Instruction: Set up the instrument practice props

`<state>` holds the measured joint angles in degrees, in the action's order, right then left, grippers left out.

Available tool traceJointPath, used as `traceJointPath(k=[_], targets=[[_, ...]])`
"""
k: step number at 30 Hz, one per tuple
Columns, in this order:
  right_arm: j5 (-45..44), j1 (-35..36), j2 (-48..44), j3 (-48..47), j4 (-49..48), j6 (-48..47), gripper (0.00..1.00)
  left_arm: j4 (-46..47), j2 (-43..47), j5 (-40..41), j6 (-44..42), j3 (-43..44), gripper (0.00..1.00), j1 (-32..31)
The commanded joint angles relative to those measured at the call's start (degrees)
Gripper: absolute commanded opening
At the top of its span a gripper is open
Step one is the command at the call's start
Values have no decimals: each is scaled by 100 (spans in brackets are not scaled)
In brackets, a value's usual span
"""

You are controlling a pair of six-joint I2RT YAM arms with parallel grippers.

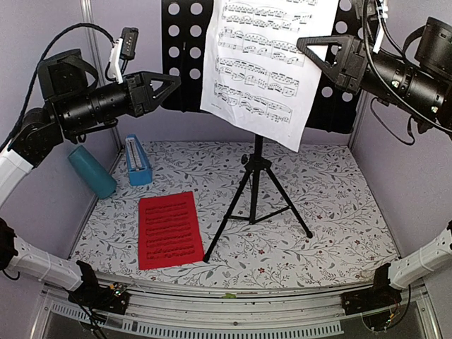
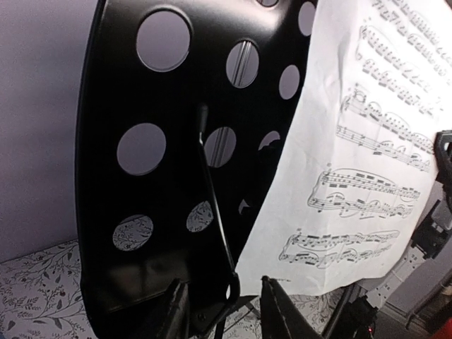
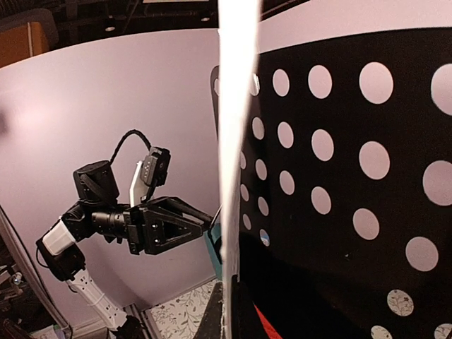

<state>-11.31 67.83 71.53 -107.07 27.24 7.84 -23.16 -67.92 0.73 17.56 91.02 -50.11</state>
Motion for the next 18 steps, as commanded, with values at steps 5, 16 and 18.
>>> traceJointPath(k=[5, 16, 18], targets=[[-997, 12, 680, -907, 255, -1231, 0, 303, -297, 67, 43, 477, 30, 63], [-1565, 11, 1064, -1335, -303, -2087, 0, 63, -607, 331, 74, 845, 21, 42], [-1637, 11, 1060, -1342, -369, -2192, 0, 48, -617, 350, 59, 855, 20, 34]])
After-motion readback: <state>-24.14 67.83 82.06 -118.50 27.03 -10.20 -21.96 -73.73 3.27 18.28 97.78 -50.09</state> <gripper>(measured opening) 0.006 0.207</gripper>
